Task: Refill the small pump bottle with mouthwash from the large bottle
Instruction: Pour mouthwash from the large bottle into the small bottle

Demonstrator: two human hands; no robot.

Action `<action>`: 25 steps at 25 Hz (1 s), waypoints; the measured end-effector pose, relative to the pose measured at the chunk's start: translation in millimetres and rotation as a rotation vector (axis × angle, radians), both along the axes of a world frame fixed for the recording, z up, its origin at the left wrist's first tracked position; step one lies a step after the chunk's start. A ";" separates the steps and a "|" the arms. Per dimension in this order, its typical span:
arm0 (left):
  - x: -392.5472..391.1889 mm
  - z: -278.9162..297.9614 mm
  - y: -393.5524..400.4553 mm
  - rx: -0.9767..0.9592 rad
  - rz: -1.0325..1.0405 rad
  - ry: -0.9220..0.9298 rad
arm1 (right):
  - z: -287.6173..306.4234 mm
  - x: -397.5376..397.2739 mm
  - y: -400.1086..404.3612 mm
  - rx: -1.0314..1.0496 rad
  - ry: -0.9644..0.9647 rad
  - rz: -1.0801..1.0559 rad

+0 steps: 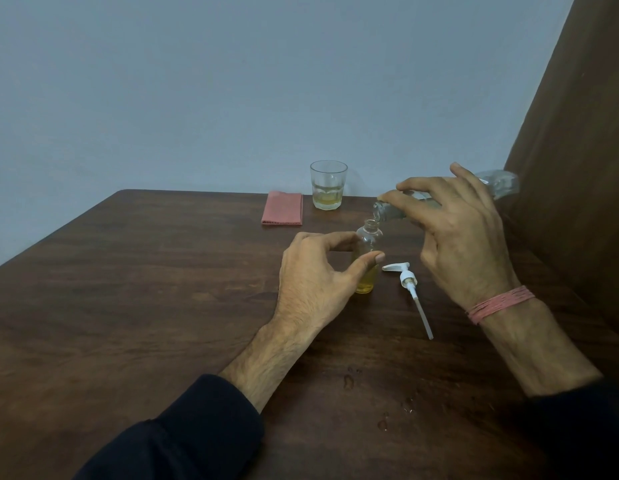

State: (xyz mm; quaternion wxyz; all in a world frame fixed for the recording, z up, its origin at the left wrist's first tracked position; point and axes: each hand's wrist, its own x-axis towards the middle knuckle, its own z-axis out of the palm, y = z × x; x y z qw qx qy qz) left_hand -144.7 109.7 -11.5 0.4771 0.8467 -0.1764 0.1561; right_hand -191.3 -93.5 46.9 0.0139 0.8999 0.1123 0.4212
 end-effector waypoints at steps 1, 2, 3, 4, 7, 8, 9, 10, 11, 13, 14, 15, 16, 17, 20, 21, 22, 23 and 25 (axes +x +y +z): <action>0.2 0.1 -0.5 0.003 0.002 0.000 | 0.2 0.0 -0.1 -0.002 0.000 -0.001; 0.4 0.1 -0.7 0.004 0.002 0.000 | 0.3 0.0 -0.2 -0.006 0.000 -0.002; 0.4 0.0 -0.8 0.005 0.000 0.000 | 0.2 -0.1 0.0 -0.010 0.003 -0.003; 0.6 0.0 -0.5 0.004 -0.002 0.001 | 0.5 -0.1 0.0 -0.012 0.004 -0.003; 0.4 -0.5 0.7 -0.002 -0.005 -0.009 | 1.8 -0.5 -0.3 -0.013 0.008 -0.003; 0.3 -0.5 1.0 -0.003 -0.006 -0.010 | 2.1 -0.6 -0.2 -0.013 0.011 -0.005; 0.0 -0.4 1.1 -0.003 -0.007 -0.010 | 2.2 -0.7 0.0 -0.013 0.015 -0.006; -0.2 -0.2 0.9 -0.001 -0.006 -0.009 | 2.2 -0.5 0.2 -0.014 0.017 -0.007; -0.1 0.0 0.7 0.001 -0.006 -0.007 | 2.3 -0.4 0.4 -0.015 0.019 -0.008; -0.4 0.5 0.4 0.004 -0.007 -0.003 | 2.5 -0.3 0.7 -0.014 0.017 -0.009; -0.5 0.8 0.4 0.003 -0.006 0.000 | 2.8 -0.5 0.7 -0.013 0.015 -0.009; -0.7 0.8 0.6 0.002 -0.005 0.001 | 3.0 -0.7 1.0 -0.012 0.013 -0.010; -0.9 0.9 0.9 0.003 -0.004 0.001 | 3.1 -0.9 1.1 -0.012 0.010 -0.012; -1.0 1.0 0.8 0.005 -0.002 0.000 | 3.2 -1.1 1.3 -0.013 0.008 -0.013; -1.4 1.5 0.6 0.008 0.007 0.005 | 3.2 -1.5 2.3 -0.018 0.015 -0.018; -1.5 1.6 0.7 0.009 0.009 0.009 | 3.6 -1.6 2.5 -0.017 0.019 -0.020; -1.5 1.9 0.7 0.009 0.010 0.012 | 4.0 -1.8 2.7 -0.017 0.023 -0.022; -1.7 2.0 0.8 0.008 0.009 0.014 | 4.4 -2.1 3.1 -0.016 0.026 -0.026; -2.3 2.0 0.6 0.005 0.007 0.013 | 5.3 -3.0 4.2 -0.012 0.033 -0.029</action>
